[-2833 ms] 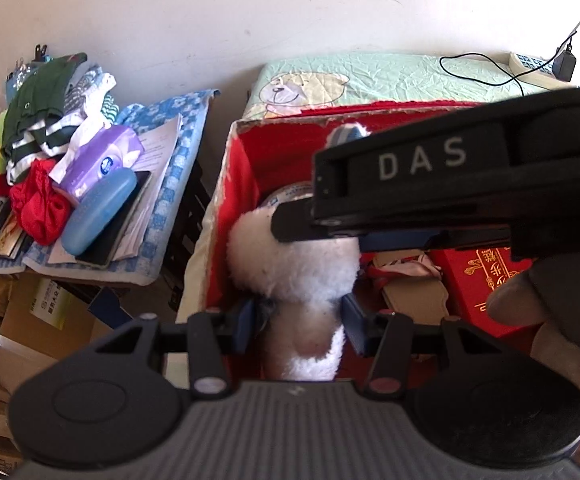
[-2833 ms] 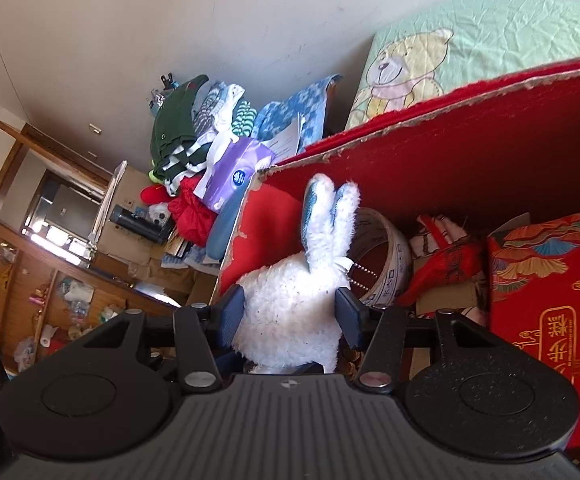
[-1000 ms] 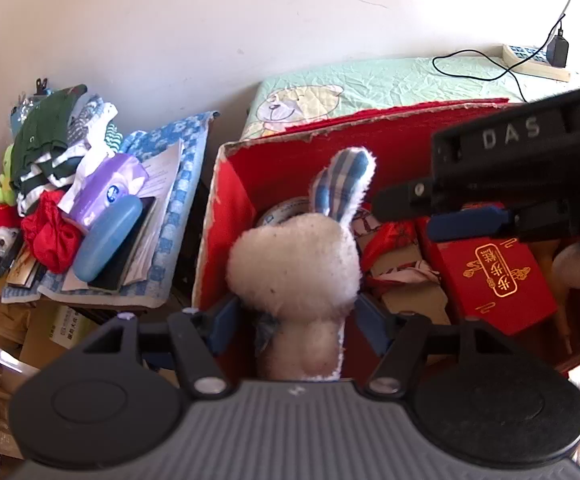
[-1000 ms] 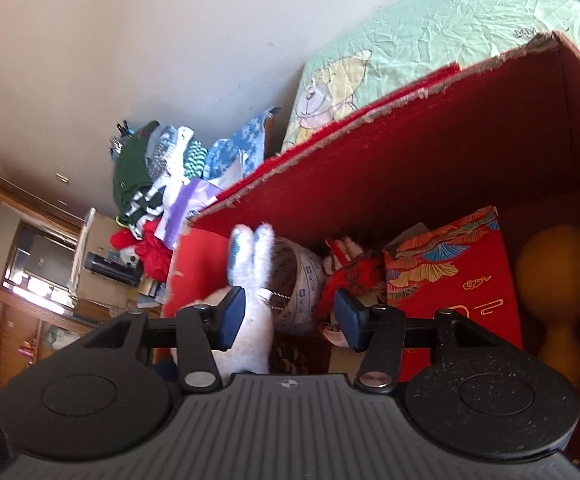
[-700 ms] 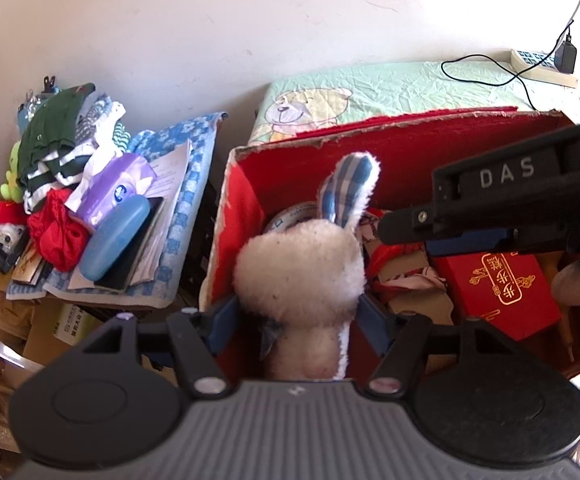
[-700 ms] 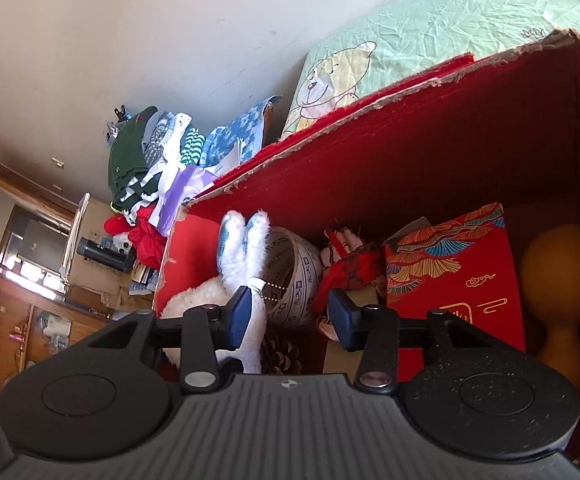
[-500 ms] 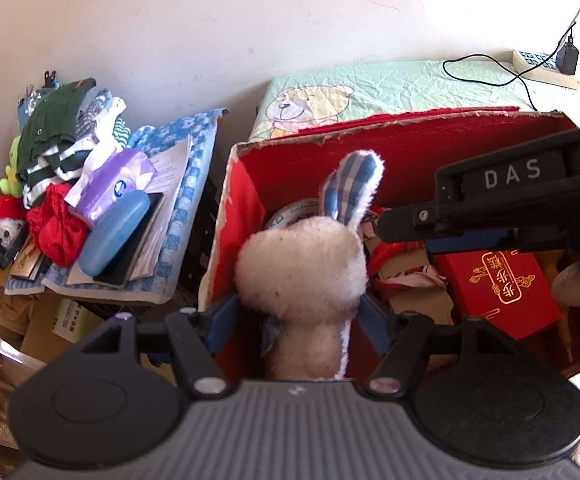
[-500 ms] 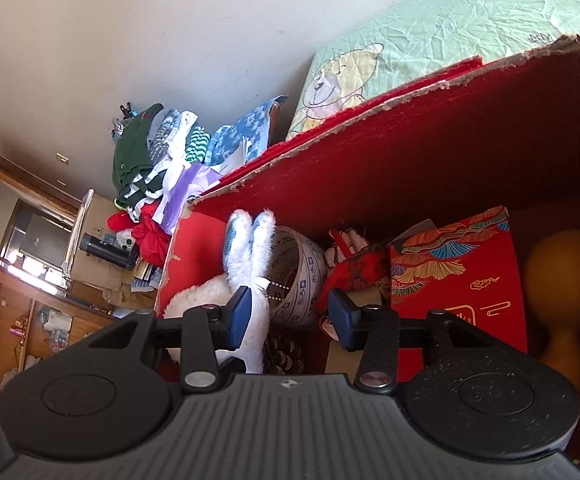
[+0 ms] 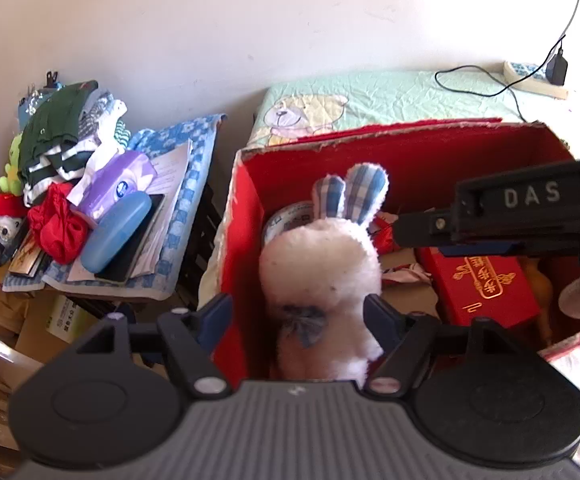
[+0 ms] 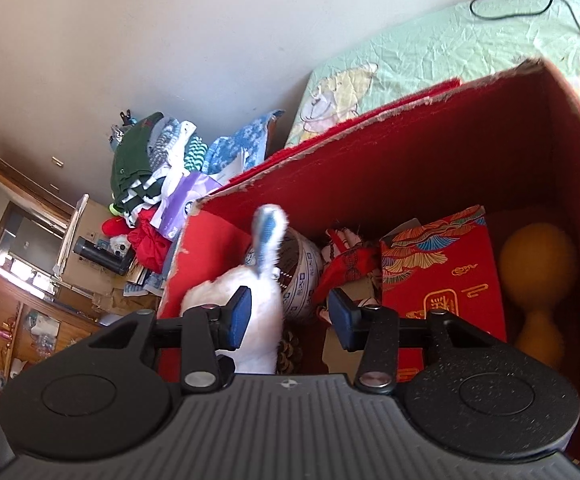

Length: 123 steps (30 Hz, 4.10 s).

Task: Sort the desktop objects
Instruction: 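Lower the bunny into the red box and open both grippers, then move both grippers back to the yellow tiger plush on the bed, then close both grippers on the yellow tiger plush's body, then lift the tiger with both grippers and carry it over the red box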

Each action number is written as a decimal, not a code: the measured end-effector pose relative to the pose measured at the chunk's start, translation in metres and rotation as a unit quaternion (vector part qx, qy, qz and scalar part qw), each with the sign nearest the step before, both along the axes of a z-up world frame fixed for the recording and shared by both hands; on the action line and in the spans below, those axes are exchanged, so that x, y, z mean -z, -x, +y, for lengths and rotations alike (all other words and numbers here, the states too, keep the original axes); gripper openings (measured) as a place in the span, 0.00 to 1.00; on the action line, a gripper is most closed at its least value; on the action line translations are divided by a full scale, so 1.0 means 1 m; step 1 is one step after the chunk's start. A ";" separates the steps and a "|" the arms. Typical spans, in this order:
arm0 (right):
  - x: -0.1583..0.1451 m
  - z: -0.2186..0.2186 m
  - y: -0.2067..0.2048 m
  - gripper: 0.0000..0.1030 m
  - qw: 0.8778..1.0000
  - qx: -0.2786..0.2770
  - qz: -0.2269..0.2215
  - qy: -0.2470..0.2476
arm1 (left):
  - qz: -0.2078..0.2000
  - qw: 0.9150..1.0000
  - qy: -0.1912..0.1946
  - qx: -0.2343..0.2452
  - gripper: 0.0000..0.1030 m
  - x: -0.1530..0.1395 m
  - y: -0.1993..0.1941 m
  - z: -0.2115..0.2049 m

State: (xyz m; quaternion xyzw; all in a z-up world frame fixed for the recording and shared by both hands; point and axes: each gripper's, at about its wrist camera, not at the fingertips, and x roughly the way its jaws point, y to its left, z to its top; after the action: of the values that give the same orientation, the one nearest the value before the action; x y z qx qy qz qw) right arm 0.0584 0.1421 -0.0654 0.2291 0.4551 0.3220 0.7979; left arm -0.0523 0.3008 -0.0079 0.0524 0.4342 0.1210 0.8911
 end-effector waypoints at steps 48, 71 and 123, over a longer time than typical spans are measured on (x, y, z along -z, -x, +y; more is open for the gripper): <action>-0.005 -0.387 0.034 0.53 0.981 0.189 -0.036 -0.006 | 0.010 0.955 0.200 0.218 0.74 -0.005 -0.069 -0.351; 0.068 -0.402 -0.079 0.58 0.988 0.121 0.072 -0.065 | 0.097 0.933 0.285 0.197 0.75 0.054 -0.178 -0.384; -0.007 -0.441 0.085 0.34 0.973 0.216 0.010 -0.081 | 0.079 0.874 0.338 0.340 0.76 0.018 -0.066 -0.403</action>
State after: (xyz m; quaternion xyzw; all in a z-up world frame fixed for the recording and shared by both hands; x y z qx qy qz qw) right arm -0.0271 -0.2992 -0.0581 0.3892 0.3755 0.1755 0.8226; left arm 0.0134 -0.1019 -0.0256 -0.0985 0.4727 -0.3481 0.8036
